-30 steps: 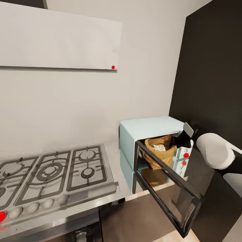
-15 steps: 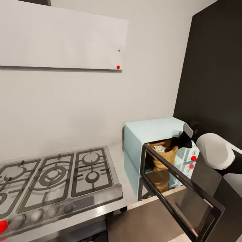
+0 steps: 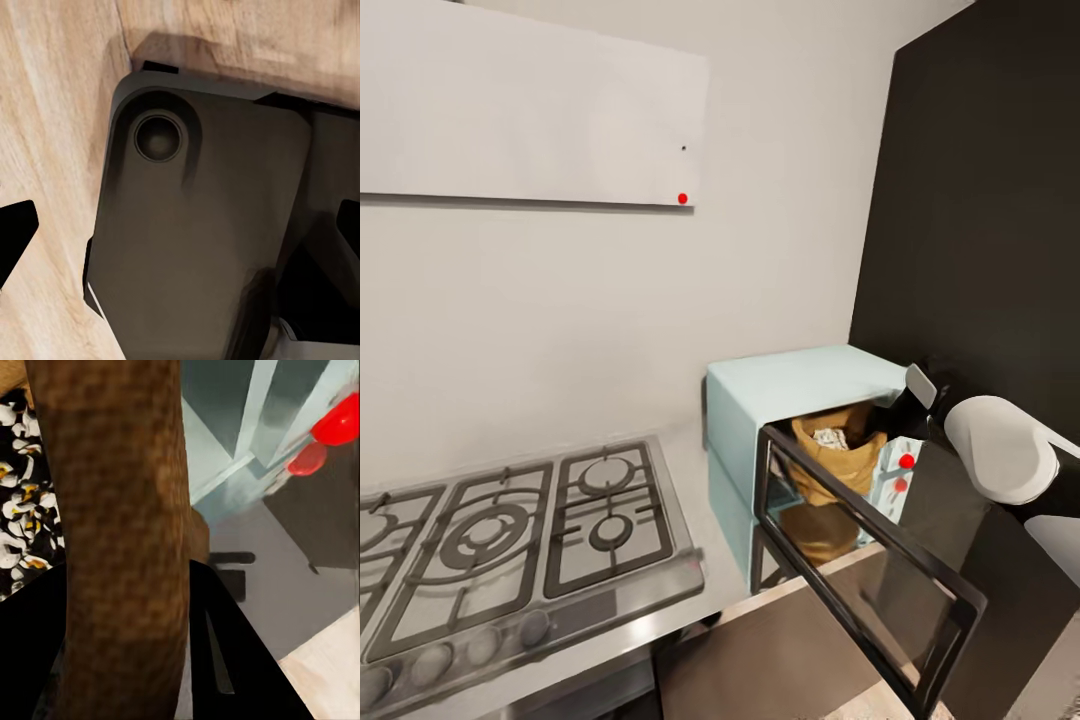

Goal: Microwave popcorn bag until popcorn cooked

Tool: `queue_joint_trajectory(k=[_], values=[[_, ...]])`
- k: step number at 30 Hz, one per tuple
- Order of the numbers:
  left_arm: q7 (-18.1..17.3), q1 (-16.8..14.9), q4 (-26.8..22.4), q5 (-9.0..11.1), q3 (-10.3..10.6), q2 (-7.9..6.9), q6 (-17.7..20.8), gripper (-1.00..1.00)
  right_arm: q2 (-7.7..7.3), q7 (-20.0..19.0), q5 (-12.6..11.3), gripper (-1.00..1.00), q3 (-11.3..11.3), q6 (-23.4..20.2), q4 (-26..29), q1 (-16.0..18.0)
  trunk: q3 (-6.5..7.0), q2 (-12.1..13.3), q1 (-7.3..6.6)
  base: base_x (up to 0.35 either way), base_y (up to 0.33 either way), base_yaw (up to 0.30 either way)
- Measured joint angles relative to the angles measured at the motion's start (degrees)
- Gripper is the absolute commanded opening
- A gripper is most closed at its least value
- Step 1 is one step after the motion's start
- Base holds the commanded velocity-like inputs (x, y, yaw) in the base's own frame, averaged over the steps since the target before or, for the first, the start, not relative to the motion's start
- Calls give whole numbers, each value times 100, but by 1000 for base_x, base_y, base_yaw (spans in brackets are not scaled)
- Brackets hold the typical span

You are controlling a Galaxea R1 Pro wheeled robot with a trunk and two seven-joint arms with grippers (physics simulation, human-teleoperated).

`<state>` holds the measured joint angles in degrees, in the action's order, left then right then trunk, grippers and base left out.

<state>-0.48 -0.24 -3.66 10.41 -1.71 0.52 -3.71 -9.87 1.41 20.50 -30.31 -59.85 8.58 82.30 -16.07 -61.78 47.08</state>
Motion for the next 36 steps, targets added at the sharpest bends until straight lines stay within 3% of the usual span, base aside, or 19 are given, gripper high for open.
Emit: queue_joint_trajectory(k=[9, 16, 36], values=[[0, 0, 0, 0, -6, 0, 0, 100, 4, -6, 2, -100, -27, 0, 0, 0, 0, 0, 0, 8, 4, -150], [-5, 0, 4, -9, 3, 0, 1, 100, 4, -6, -1, -100, -31, 1, 0, 0, 0, 0, -1, 185, 117, -7], [-2, 0, 3, -8, -1, 0, -1, 100, 29, -69, -68, -100, -55, 2, -11, 0, 0, 0, 0, 4, 2, 0]])
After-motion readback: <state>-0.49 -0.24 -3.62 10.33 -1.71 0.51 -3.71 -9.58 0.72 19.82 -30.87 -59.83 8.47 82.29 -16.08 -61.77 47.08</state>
